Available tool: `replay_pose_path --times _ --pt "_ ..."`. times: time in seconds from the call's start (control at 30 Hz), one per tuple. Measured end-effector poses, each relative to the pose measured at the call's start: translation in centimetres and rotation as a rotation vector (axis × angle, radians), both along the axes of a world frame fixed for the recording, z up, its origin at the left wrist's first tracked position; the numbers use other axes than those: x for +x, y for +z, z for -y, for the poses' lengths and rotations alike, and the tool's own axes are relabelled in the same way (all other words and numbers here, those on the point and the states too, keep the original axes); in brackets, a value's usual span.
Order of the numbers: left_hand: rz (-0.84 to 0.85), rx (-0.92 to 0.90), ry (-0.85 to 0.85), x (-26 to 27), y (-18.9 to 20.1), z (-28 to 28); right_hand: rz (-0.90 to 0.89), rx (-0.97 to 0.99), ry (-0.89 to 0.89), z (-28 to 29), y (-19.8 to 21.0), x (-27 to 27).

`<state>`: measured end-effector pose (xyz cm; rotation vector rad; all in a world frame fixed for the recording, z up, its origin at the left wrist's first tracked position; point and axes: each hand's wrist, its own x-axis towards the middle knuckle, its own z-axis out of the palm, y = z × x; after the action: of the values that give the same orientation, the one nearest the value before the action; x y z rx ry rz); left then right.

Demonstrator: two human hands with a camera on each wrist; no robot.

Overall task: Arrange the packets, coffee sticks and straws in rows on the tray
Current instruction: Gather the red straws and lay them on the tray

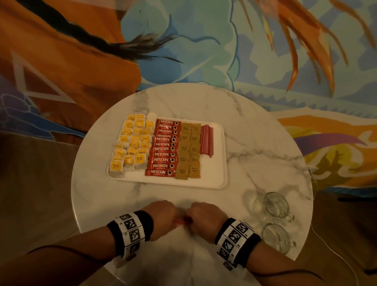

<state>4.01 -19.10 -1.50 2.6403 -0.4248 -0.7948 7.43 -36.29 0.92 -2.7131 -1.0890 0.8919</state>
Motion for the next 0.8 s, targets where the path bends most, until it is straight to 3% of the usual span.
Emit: replay_pose_path --times 0.4,0.53,0.67,0.8 --pt "-0.035 -0.050 0.087 1.5 0.4 -1.7 -0.021 -0.030 0.076 -0.7 1.6 -0.2" --pt "-0.020 -0.115 0.162 2.2 0.5 -2.4 -0.104 0.061 0.032 -0.5 2.1 0.1" --pt "0.100 -0.243 0.309 2.6 1.0 -3.8 -0.175 0.183 -0.074 -0.1 2.1 1.3" --pt "0.174 -0.459 0.548 3.7 1.9 -5.9 -0.119 0.178 -0.149 0.4 1.6 3.3"
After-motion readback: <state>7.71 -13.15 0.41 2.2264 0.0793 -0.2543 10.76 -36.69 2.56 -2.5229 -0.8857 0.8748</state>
